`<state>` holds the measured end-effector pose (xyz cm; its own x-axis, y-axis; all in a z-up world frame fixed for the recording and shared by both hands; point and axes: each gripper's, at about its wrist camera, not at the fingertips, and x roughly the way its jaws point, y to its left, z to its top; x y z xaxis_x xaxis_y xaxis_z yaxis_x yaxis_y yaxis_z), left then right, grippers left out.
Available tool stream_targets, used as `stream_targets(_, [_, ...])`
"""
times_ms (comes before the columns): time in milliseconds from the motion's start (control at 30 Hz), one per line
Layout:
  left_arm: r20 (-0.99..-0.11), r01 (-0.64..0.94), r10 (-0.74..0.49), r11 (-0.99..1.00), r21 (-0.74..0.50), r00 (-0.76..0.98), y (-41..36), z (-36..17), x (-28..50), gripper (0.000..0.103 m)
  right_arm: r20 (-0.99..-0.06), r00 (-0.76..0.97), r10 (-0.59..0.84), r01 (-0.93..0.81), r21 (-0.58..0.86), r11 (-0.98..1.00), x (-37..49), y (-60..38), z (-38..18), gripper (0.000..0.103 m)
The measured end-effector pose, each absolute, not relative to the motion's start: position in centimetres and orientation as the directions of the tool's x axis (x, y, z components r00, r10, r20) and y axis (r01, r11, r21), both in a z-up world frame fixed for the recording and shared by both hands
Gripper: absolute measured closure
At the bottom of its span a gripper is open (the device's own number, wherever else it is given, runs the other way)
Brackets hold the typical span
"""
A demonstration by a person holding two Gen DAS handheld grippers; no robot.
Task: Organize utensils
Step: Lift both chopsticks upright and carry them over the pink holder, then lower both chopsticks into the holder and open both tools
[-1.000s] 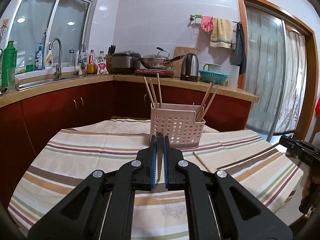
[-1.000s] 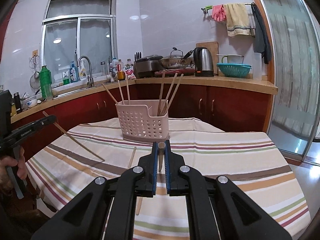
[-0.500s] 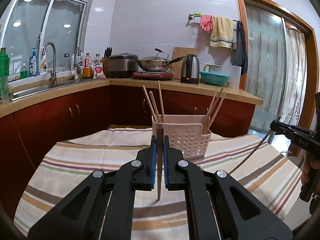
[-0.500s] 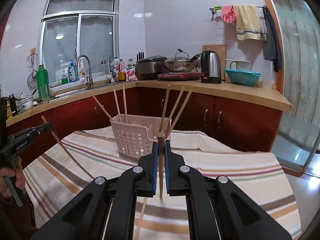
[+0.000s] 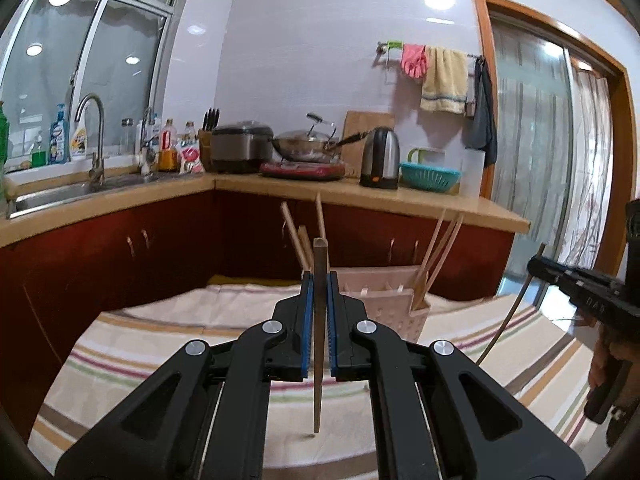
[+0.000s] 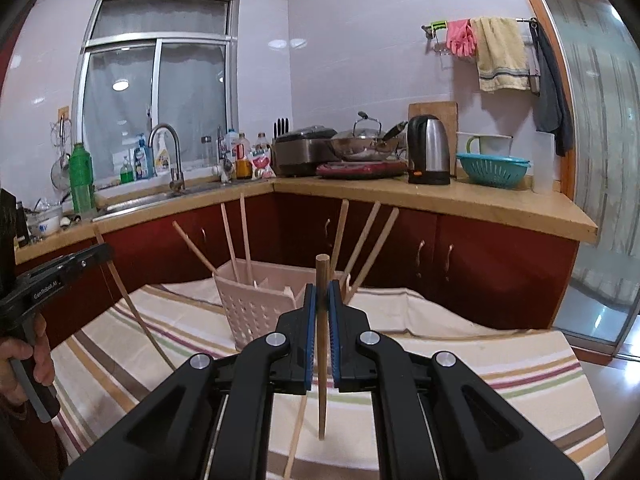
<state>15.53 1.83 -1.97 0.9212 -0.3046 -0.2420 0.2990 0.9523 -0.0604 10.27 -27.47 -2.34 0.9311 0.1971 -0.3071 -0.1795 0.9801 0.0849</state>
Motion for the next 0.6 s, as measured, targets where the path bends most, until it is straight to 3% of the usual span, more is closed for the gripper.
stream_targets(600, [0.011,0.373,-0.373,0.927,-0.047,0.928,-1.7,8.3,19.8,0.096,-0.071,0.969,0.235,-0.224,0.134,0.965,15.6,-28.7,5.8,0.096])
